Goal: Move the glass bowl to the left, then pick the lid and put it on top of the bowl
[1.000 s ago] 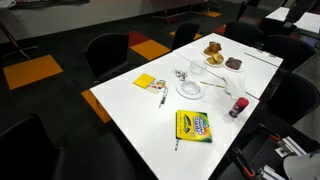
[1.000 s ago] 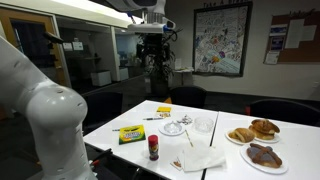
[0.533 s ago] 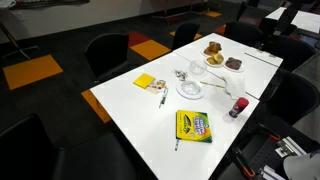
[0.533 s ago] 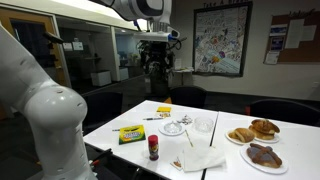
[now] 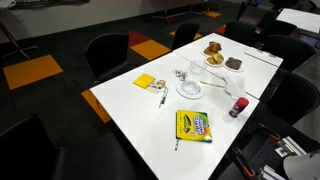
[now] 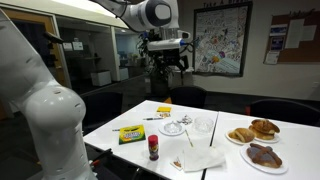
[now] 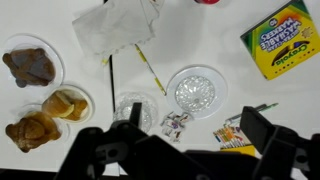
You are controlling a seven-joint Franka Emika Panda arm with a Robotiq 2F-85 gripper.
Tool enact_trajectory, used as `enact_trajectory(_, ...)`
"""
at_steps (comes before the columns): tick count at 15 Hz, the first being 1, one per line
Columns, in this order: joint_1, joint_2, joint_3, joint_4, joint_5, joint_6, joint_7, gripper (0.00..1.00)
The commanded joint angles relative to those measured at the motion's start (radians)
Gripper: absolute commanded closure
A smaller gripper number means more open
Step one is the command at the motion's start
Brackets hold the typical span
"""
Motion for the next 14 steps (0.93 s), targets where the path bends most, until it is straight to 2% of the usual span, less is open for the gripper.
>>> enact_trajectory(1,-0.031,0.133,-0.010,0.018,-0.016,0.215,-0.006,0.00)
enact_trajectory(3,-0.023,0.199,-0.028,0.029,0.033,0.313,-0.056,0.00)
enact_trajectory(5,-0.017,0.262,-0.034,0.050,0.091,0.353,-0.102,0.00)
enact_trajectory(10,-0.037,0.397,-0.021,0.140,0.232,0.323,-0.304,0.00)
enact_trajectory(13,-0.061,0.457,-0.003,0.201,0.228,0.292,-0.468,0.00)
enact_trajectory(14,-0.068,0.457,0.001,0.209,0.153,0.292,-0.439,0.00)
